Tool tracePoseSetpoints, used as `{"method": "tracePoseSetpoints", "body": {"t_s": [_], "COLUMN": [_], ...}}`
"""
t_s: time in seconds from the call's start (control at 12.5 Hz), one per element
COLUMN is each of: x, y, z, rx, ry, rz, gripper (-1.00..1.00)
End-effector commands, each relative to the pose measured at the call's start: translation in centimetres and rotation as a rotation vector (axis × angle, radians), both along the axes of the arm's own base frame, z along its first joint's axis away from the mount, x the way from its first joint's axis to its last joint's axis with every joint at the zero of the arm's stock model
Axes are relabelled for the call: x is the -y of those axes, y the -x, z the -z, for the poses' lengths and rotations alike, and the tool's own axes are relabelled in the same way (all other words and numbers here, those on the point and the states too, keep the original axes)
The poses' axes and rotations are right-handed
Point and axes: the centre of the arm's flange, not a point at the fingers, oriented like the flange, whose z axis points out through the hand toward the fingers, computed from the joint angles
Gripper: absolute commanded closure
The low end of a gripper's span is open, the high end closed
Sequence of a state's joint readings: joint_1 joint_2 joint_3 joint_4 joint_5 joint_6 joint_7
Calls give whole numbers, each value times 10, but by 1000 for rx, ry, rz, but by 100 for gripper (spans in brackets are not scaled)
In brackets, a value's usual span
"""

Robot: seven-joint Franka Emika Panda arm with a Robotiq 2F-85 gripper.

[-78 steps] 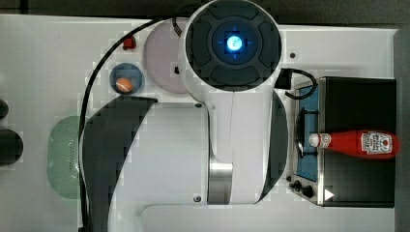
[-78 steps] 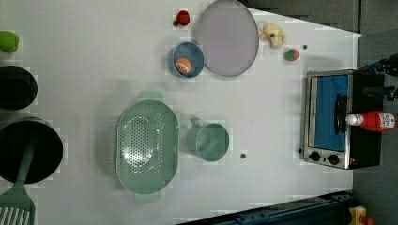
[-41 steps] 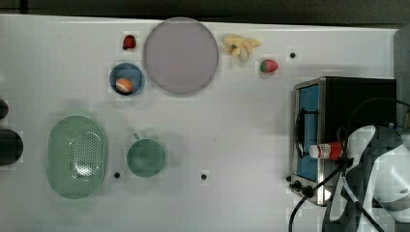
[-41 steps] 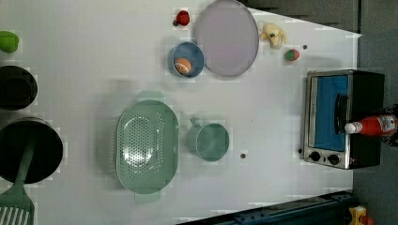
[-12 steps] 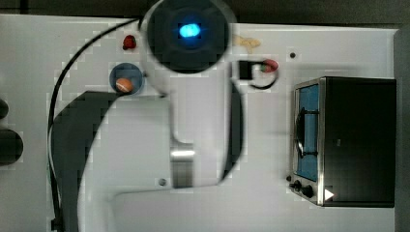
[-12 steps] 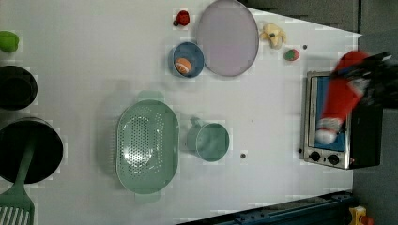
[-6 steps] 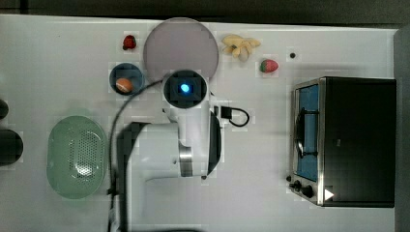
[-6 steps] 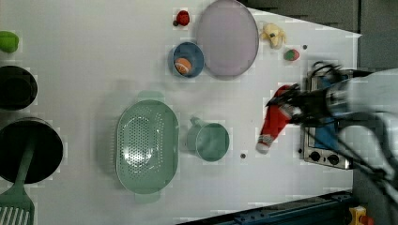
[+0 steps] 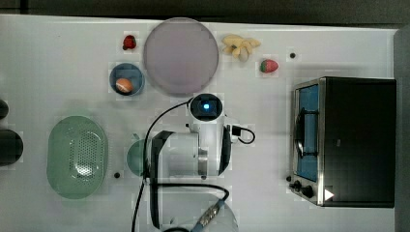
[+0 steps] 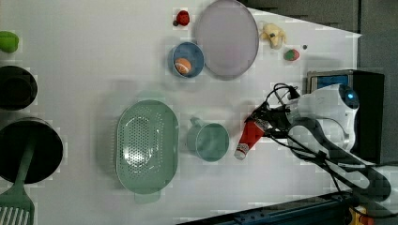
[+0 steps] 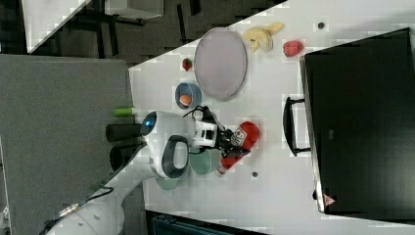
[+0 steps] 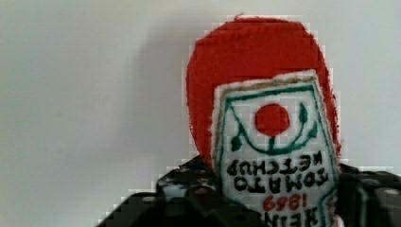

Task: Pick Ketchup from oven and place it on table.

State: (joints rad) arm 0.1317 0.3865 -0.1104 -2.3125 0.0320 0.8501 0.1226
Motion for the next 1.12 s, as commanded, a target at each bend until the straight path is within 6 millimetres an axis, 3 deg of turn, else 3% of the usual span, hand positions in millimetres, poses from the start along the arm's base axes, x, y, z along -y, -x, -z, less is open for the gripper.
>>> {"method": "tracePoseSetpoints", "body": {"t_s": [0.08,0.16,0.32,0.48,0.72,0.88,0.96,1.12], "x": [10,9,8,9,10,9,9,11], "y": [-31,-33,-41,-53,-59,-55,-51,-37], "z": [-32,-36,-62,-113,-219,-305,-346,-409], "rx": [148,164,216,298,351,369,379,359], "ry": [11,9,2,-10,-36,-54,-60,-67], "rz": [75,73,76,82,87,82,77,74], "gripper": [-76,-97,-100,-100,-100,-100,-100,-100]}}
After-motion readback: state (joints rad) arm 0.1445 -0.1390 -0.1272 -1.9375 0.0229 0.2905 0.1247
